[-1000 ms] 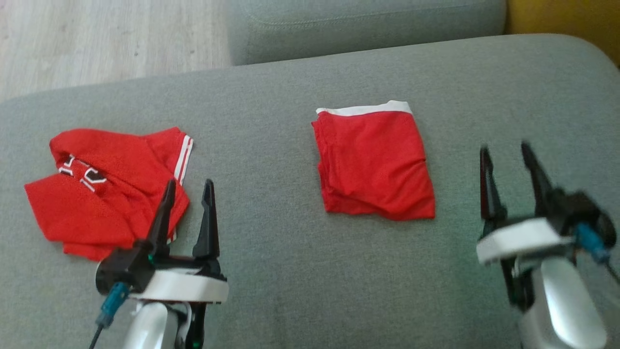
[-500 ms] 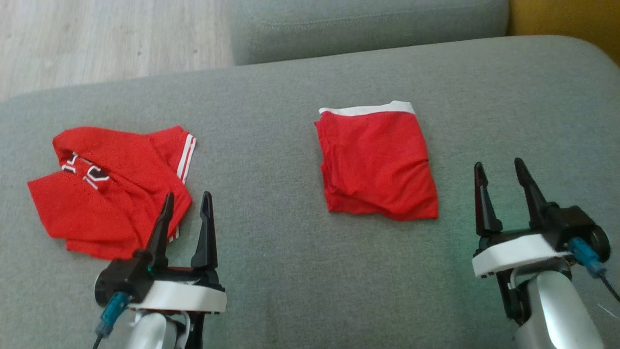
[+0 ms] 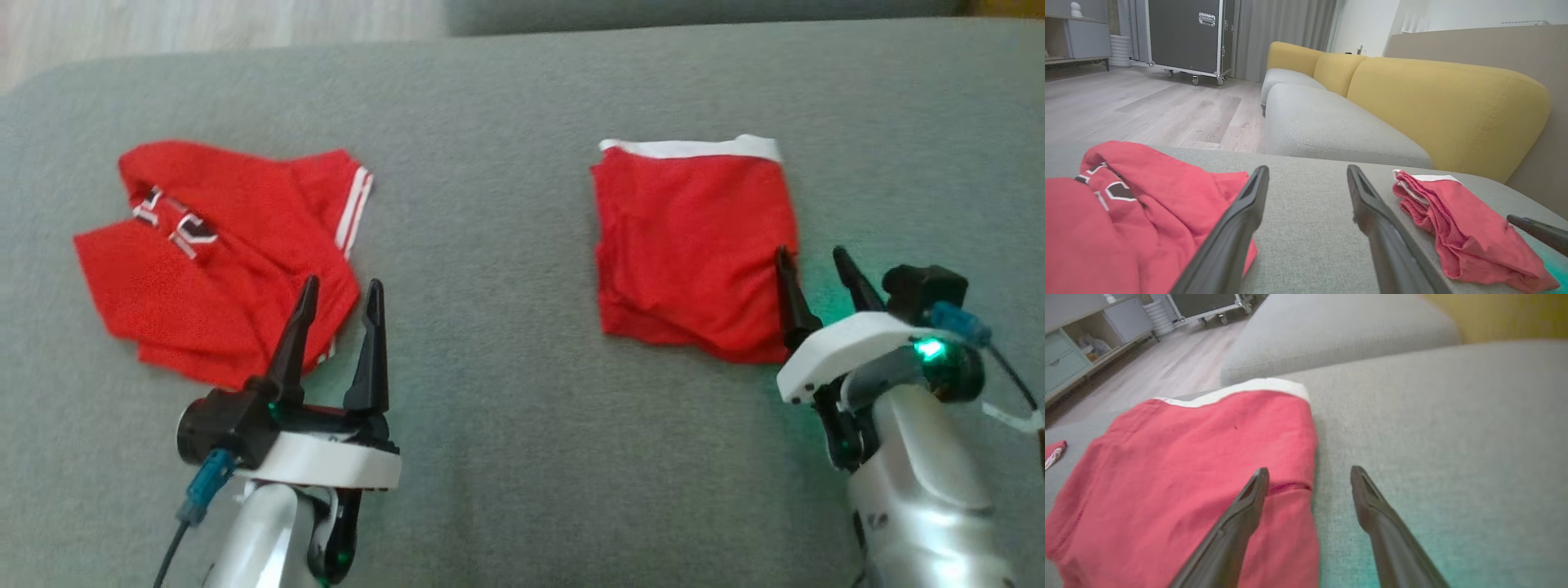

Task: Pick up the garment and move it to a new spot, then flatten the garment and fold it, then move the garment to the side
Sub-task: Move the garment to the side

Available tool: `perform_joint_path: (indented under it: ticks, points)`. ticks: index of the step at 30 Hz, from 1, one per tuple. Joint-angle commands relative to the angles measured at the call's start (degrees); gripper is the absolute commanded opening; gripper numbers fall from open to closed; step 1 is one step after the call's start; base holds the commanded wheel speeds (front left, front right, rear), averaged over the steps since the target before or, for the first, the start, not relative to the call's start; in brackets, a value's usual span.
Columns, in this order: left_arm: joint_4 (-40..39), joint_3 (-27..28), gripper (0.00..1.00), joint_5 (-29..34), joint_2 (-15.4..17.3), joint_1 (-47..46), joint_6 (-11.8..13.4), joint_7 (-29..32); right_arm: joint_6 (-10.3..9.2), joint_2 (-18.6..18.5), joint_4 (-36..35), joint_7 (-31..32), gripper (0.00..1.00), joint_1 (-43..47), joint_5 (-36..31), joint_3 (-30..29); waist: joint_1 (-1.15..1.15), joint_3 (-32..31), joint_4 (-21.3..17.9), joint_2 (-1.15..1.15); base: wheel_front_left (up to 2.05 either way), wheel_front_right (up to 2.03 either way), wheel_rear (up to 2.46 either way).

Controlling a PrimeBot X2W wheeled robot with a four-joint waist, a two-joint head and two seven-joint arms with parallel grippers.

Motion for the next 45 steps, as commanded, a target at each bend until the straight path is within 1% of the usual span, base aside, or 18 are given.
perform_joint_path:
  ticks: [1,2,3,5,8,10,11,12,16,20,24,26,30,31,34,37,41,45]
  points:
    - [-1.3,1.3,1.00,-0.3,0.4,-2.1,-0.2,-0.5,-0.05,0.0,-0.1,0.5,1.00,-2.3,3.2,1.1,-0.01,1.2,1.5,0.00,0.00,0.00,0.00]
    - [-1.2,1.1,1.00,-0.4,0.4,-2.3,-0.2,-0.5,-0.05,0.0,1.9,0.9,1.00,-3.4,4.4,1.3,-0.01,1.4,1.9,0.00,0.00,0.00,0.00]
    - [-1.0,0.9,1.00,-0.6,0.4,-2.4,-0.2,-0.5,-0.05,0.0,3.9,0.9,1.00,-4.3,3.4,1.3,-0.01,1.6,2.3,0.00,0.00,0.00,0.00]
    - [-0.8,0.5,1.00,-1.0,0.4,-2.7,-0.2,-0.5,-0.05,0.0,7.7,0.8,1.00,-5.9,4.2,1.1,-0.01,1.8,3.2,0.00,0.00,0.00,0.00]
    - [-0.7,0.1,1.00,-1.7,0.4,-2.9,0.1,-0.5,-0.05,0.0,12.3,0.2,1.00,-8.0,2.9,1.5,-0.01,2.0,4.0,0.00,0.00,0.00,0.00]
    - [-0.6,-0.2,1.00,-1.9,0.4,-3.0,0.2,-0.5,-0.05,0.0,14.7,-0.3,1.00,-9.2,0.7,2.0,-0.01,2.1,4.4,0.00,0.00,0.00,0.00]
    - [-0.6,-0.2,1.00,-2.0,0.4,-2.9,0.3,-0.5,-0.05,0.0,15.7,-0.6,0.83,-9.7,-0.3,2.1,-0.01,2.1,4.5,0.00,0.00,0.00,0.00]
    - [-0.5,-0.3,1.00,-2.0,0.4,-2.9,0.4,-0.5,-0.05,0.0,16.6,-1.1,0.00,-10.2,-1.4,2.1,-0.01,2.1,4.5,0.00,0.00,0.00,0.00]
    - [-0.3,0.1,1.00,-1.9,0.4,-2.2,0.6,-0.5,-0.05,-0.3,18.6,-3.8,0.00,-11.7,-6.2,2.8,-0.01,1.1,3.9,0.00,0.00,0.00,0.00]
    - [-0.1,0.7,1.00,-1.6,0.4,-1.6,0.6,-0.5,-0.05,-1.8,18.7,-5.9,0.00,-13.1,-11.9,4.9,-0.01,-0.5,2.3,0.00,0.00,0.00,0.00]
    - [-0.5,1.2,1.00,-1.3,0.4,-0.9,0.6,-0.5,-0.05,-2.9,18.2,-5.9,0.00,-14.8,-13.9,7.4,-0.01,-2.2,0.4,0.00,0.00,0.00,0.00]
    - [-0.8,1.5,1.00,-1.1,0.4,-0.5,0.7,-0.5,-0.05,-5.2,17.9,-4.5,0.00,-16.1,-14.2,10.7,-0.01,-3.0,-1.0,0.00,0.00,0.00,0.00]
    - [-1.4,1.5,1.00,-1.1,0.4,-0.4,0.7,-0.5,-0.05,-9.6,17.8,-2.2,0.00,-17.5,-12.6,16.0,-0.01,-2.5,-2.1,0.00,0.00,0.00,0.00]
    - [-1.4,1.5,1.00,-1.1,0.4,-0.4,0.7,-0.5,-0.05,-9.6,17.8,-2.2,0.00,-17.5,-12.6,16.0,-0.01,-2.5,-2.1,0.00,0.00,0.00,0.00]
    - [-1.7,1.3,1.00,-1.0,0.4,-0.9,0.6,-0.5,-0.05,-14.4,18.0,-0.7,0.00,-18.4,-10.9,19.8,-0.01,-1.4,-2.2,0.00,0.00,0.00,0.00]
    - [-2.0,1.1,1.00,-0.9,0.4,-1.7,0.5,-0.5,-0.05,-19.9,18.5,0.5,0.00,-19.3,-10.3,22.9,-0.01,0.0,-2.0,0.00,0.00,0.00,0.00]
    - [-2.1,0.9,1.00,-1.0,0.4,-2.9,0.2,-0.5,-0.05,-26.4,19.6,1.5,0.00,-20.6,-9.6,24.5,-0.01,2.1,-1.1,0.00,0.00,0.00,0.00]
    - [-2.0,0.6,1.00,-1.2,0.4,-4.1,0.0,-0.5,-0.05,-30.9,20.9,2.3,0.00,-22.3,-10.0,23.8,-0.01,3.8,0.1,0.00,0.00,0.00,0.00]
